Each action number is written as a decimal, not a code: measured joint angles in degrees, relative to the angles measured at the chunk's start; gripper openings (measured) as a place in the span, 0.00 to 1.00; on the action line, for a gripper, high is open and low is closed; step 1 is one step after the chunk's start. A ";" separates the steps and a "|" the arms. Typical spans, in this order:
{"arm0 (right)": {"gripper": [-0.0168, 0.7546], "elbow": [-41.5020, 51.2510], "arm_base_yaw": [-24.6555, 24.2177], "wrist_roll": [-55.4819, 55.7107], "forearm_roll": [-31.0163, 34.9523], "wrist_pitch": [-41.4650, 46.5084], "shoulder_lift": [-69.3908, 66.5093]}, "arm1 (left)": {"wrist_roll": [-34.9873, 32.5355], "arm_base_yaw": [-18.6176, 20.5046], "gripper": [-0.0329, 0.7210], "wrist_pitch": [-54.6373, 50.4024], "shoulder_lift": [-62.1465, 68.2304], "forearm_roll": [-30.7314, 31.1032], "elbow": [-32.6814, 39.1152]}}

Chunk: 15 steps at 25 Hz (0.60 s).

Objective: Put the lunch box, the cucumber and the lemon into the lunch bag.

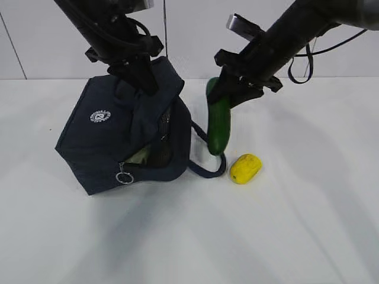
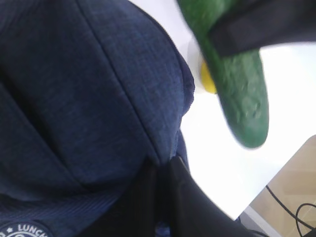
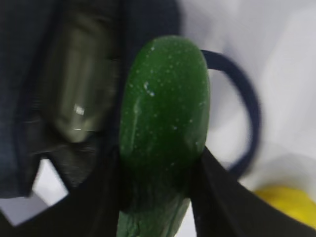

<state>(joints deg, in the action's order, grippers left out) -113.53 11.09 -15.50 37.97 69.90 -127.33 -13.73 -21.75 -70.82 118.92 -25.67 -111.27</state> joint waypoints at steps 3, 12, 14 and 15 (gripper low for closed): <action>0.38 0.00 0.12 -4.44 6.66 0.00 -0.95 | 0.73 0.00 0.05 -0.10 0.14 0.00 -1.60; 0.38 0.00 0.12 -16.38 26.24 -0.21 -8.51 | 1.90 0.00 0.05 -0.23 0.27 -0.18 -2.20; 0.38 0.00 0.12 -19.04 31.97 -0.44 -10.29 | 2.04 0.00 0.05 -0.23 0.27 -0.18 -2.20; 0.38 0.00 0.12 -19.95 35.05 -0.56 -11.17 | 2.03 0.00 0.05 -0.23 0.27 -0.18 -2.20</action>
<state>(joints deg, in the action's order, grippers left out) -113.53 11.22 -35.46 73.03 69.34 -138.50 -11.70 -21.75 -71.04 119.19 -25.84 -113.47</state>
